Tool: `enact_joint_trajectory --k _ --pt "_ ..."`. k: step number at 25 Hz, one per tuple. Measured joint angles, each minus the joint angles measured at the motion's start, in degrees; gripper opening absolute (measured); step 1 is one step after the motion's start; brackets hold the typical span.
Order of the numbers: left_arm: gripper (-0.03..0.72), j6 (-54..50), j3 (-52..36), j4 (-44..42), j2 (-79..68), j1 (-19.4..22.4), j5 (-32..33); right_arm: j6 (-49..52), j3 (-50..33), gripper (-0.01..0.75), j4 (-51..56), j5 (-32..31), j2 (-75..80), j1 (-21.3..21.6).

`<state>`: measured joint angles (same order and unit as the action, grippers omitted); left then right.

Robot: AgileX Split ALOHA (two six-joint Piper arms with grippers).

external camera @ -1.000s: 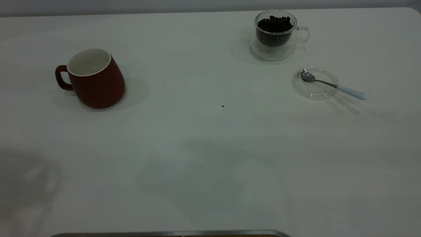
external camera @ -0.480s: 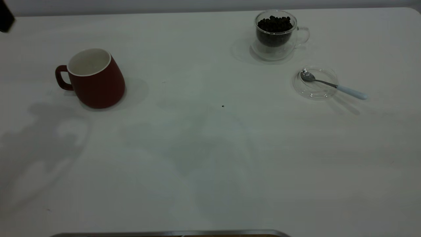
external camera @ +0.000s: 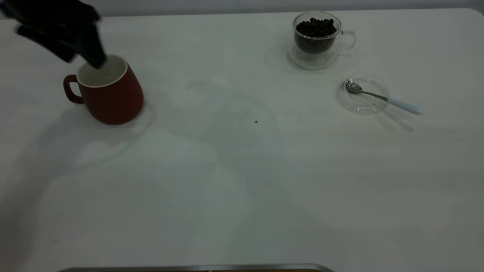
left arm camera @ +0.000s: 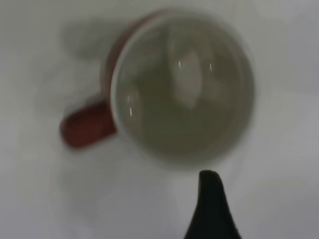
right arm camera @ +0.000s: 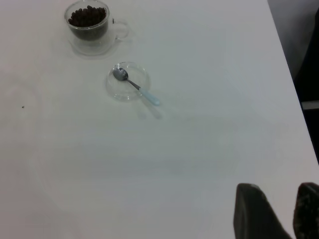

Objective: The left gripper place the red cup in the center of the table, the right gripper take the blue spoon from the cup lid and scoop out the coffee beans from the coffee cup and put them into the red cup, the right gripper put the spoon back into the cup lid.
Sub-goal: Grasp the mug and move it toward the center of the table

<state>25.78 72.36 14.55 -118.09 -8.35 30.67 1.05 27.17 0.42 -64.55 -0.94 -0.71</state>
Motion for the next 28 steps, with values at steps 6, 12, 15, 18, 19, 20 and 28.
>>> enact_joint_trajectory --k 6,12,15,18,19,20,28 --pt "0.59 0.1 9.2 -0.4 -9.5 -0.3 0.9 0.0 0.0 0.238 0.0 0.0 0.0 0.0" --pt "0.59 1.9 13.2 -0.7 -15.8 -1.8 2.3 0.0 0.0 0.238 0.0 0.0 0.0 0.0" --pt "0.587 2.7 13.2 -0.7 -17.0 -2.5 2.0 0.0 0.0 0.238 0.0 0.0 0.0 0.0" --pt "0.545 2.8 13.2 -1.0 -17.1 -2.6 1.1 0.0 0.0 0.238 0.0 0.0 0.0 0.0" --pt "0.516 2.8 13.2 -1.1 -17.1 -2.6 0.9 0.0 0.0 0.238 0.0 0.0 0.0 0.0" --pt "0.481 2.8 13.2 -1.1 -17.1 -2.6 0.7 0.0 0.0 0.238 0.0 0.0 0.0 0.0" --pt "0.157 4.2 13.2 -0.9 -17.1 -2.8 1.2 0.0 0.0 0.238 0.0 0.0 0.0 0.0"
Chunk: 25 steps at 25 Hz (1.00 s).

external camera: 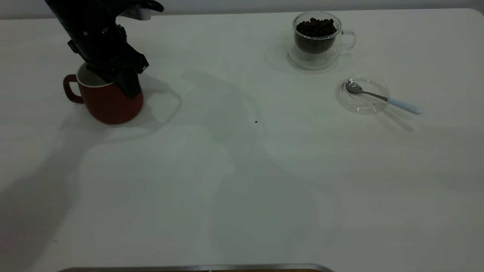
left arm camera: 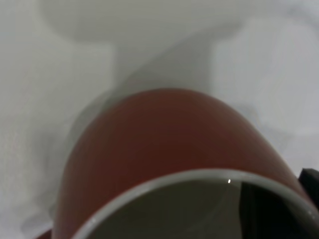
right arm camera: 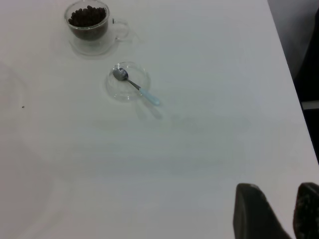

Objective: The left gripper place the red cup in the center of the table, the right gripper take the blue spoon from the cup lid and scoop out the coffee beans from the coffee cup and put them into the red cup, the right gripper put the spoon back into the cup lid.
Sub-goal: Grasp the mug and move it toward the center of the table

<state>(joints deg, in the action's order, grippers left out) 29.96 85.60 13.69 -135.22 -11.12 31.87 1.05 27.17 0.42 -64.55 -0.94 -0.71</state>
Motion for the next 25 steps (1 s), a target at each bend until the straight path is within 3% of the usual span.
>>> enact_joint_trajectory --k 3,9,14,20,25 --pt "0.089 0.4 0.0 0.1 0.0 -0.4 0.4 0.0 0.0 0.238 0.0 0.0 0.0 0.0" --pt "0.089 0.5 0.0 -0.6 0.0 -2.3 0.2 0.0 0.0 0.238 0.0 0.0 0.0 0.0" --pt "0.089 0.5 1.2 -0.5 0.1 -6.5 1.6 0.0 0.0 0.238 0.0 0.0 0.0 0.0" --pt "0.089 2.3 8.7 1.9 -0.6 -12.7 3.8 0.0 0.0 0.238 0.0 0.0 0.0 0.0" --pt "0.089 7.2 17.0 9.9 -4.9 -14.1 10.5 0.0 0.0 0.238 0.0 0.0 0.0 0.0"
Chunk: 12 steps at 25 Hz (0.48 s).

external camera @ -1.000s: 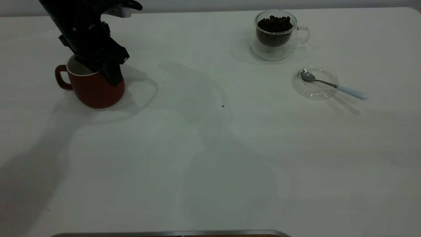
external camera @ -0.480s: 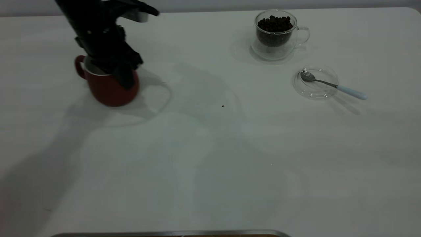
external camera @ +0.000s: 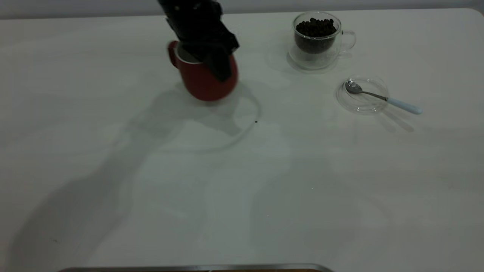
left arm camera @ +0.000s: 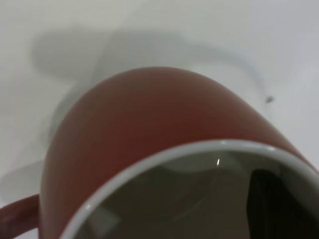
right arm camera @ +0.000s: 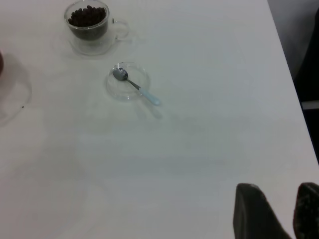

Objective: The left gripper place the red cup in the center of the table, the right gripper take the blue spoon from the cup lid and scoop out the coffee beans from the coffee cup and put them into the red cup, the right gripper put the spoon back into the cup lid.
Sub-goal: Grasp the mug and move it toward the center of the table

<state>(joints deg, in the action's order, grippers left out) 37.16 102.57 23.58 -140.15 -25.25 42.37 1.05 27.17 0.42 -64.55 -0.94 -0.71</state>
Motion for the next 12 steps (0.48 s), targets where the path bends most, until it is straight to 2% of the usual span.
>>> enact_joint_trajectory --k 5,12 --pt "0.089 0.4 2.9 0.4 -3.5 0.0 3.4 0.0 0.0 0.238 0.0 0.0 0.0 0.0" --pt "0.089 0.4 2.9 0.4 -4.3 0.0 3.1 0.0 0.0 0.238 0.0 0.0 0.0 0.0"
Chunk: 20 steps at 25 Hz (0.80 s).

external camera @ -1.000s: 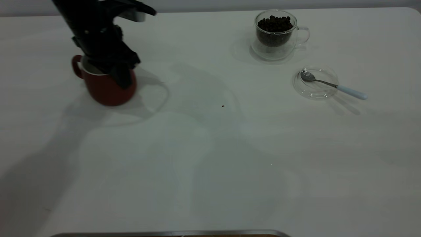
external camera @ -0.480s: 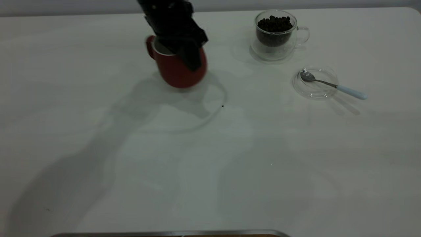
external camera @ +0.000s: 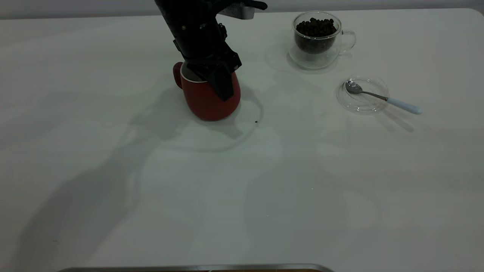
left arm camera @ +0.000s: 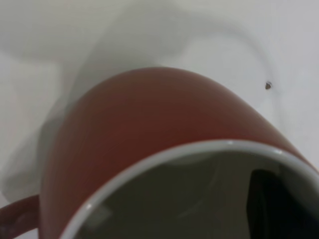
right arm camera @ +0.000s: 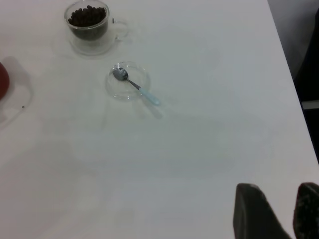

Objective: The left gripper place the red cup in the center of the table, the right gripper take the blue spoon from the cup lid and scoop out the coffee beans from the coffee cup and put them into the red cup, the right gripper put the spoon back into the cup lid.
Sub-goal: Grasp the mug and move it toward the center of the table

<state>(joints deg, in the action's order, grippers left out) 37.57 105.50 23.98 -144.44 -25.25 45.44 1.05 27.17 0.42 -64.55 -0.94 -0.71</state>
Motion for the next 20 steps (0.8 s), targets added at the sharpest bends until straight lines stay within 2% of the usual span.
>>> enact_joint_trajectory --k 14,17,20 --pt "0.108 0.1 0.6 0.5 -1.0 0.0 0.3 0.0 0.0 0.238 0.0 0.0 0.0 0.0" --pt "0.196 0.1 0.6 0.6 -0.9 0.0 0.6 0.0 0.0 0.238 0.0 0.0 0.0 0.0" --pt "0.324 0.1 0.8 0.6 -0.7 0.0 0.9 0.0 0.0 0.238 0.0 0.0 0.0 0.0"
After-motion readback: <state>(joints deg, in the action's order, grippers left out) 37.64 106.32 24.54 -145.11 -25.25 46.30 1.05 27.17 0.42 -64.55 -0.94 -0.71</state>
